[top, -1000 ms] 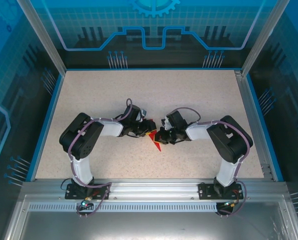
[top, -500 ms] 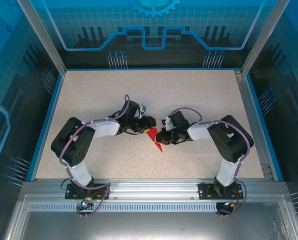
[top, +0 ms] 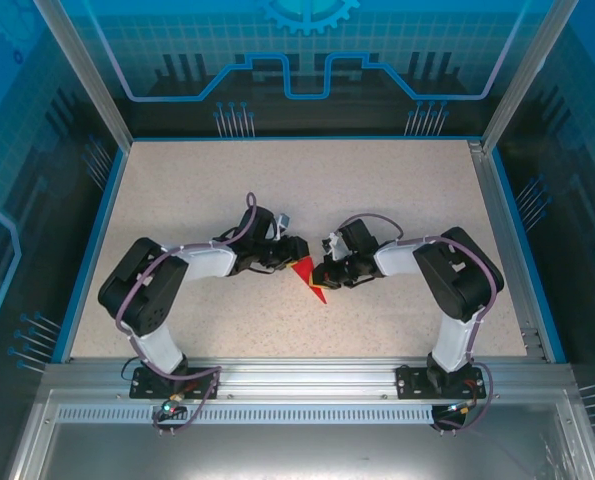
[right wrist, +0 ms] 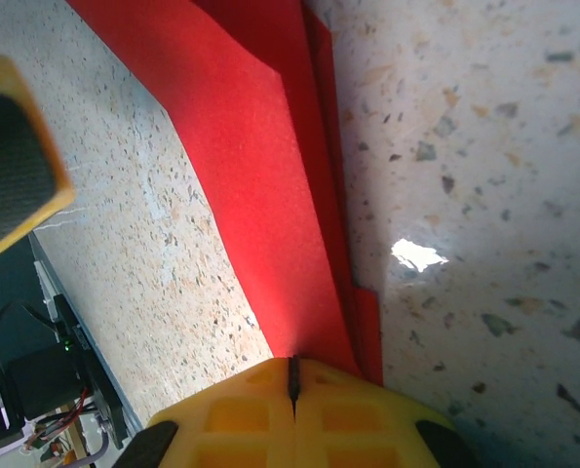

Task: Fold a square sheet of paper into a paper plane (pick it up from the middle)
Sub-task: Fold the wing for the fifth time at the center of the table.

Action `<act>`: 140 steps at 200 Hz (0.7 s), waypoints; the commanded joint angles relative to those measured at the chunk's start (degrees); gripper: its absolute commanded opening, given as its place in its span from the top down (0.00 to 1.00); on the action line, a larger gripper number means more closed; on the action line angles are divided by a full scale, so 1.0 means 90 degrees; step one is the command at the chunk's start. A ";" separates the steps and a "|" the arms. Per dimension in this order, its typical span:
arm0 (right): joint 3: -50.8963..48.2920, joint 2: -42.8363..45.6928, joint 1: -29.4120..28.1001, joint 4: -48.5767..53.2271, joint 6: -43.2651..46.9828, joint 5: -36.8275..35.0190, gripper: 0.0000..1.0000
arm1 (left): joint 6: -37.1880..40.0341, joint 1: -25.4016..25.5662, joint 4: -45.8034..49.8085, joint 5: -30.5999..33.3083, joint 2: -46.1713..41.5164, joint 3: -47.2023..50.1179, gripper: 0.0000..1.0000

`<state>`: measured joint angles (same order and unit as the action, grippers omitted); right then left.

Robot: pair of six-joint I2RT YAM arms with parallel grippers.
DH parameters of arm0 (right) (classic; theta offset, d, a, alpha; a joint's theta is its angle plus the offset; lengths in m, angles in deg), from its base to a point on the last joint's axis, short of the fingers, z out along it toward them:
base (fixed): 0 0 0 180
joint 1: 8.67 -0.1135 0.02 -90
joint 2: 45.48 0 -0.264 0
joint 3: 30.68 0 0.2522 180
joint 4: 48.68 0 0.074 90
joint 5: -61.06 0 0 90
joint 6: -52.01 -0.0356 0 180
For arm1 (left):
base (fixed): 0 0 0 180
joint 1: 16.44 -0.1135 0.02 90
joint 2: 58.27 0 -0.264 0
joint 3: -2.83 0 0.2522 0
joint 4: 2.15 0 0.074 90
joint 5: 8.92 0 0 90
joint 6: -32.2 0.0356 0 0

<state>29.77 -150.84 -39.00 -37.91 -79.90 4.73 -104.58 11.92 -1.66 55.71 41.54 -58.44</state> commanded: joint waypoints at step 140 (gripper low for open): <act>-0.0038 -0.0364 0.0098 0.1320 0.0316 -0.0423 0.99 | 0.0347 -0.0495 0.0320 0.0515 0.1156 -0.0512 0.61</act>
<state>30.84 -151.24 -38.89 -35.70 -78.80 4.93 -105.35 10.65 -1.53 55.93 49.47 -62.07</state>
